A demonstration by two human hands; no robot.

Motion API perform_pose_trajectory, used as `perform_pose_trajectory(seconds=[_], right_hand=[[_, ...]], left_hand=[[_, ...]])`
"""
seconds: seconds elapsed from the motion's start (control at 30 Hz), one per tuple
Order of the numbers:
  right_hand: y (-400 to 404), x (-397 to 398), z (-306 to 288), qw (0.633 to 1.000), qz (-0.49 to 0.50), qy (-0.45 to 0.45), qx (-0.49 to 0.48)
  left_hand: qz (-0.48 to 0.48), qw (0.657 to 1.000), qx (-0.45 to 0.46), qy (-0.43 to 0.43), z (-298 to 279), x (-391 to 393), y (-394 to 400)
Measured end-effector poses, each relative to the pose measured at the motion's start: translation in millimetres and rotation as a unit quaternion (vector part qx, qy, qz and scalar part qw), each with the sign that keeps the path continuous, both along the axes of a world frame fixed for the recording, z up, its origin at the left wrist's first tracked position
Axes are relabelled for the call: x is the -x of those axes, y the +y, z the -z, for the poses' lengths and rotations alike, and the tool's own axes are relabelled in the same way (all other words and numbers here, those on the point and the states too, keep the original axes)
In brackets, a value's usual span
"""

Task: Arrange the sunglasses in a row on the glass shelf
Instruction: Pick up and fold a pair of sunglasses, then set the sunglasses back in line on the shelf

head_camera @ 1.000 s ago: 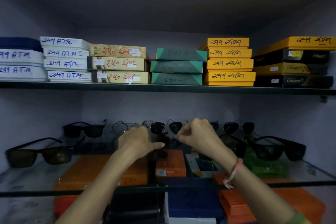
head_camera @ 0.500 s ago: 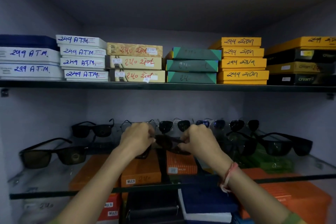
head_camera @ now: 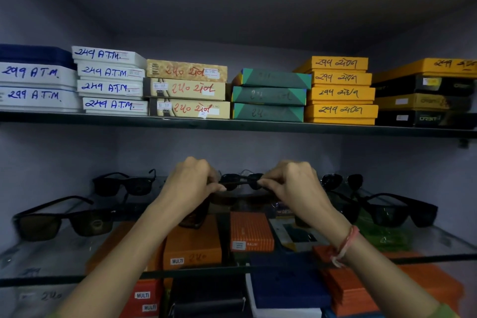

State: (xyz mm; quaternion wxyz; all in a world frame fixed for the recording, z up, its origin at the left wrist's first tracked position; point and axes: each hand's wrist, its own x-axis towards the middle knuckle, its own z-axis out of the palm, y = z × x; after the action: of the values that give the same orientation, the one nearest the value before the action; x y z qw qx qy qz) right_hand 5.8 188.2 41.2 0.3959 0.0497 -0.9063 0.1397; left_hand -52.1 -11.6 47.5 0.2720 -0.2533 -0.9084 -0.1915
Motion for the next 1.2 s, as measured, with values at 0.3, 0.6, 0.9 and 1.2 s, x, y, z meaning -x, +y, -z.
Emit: perform_pose_trajectory(seconds=[0.3,0.6,0.9,1.2], right_hand=[[19,9,-3,0.998,0.027,-0.011,0.061],[33,21,9,0.993,0.028,-0.101,0.06],[36,36,19,0.988,0.023,-0.145,0.043],[31,35,17,0.985,-0.004,-0.162,0.051]], left_hand=[[-0.016,0.995,-0.076,-0.067,0,0,9],[-0.055,0.984,-0.072,-0.153,7,13,13],[-0.037,0.975,-0.061,-0.21,16,20,19],[-0.061,0.973,-0.033,-0.219,15,28,12]])
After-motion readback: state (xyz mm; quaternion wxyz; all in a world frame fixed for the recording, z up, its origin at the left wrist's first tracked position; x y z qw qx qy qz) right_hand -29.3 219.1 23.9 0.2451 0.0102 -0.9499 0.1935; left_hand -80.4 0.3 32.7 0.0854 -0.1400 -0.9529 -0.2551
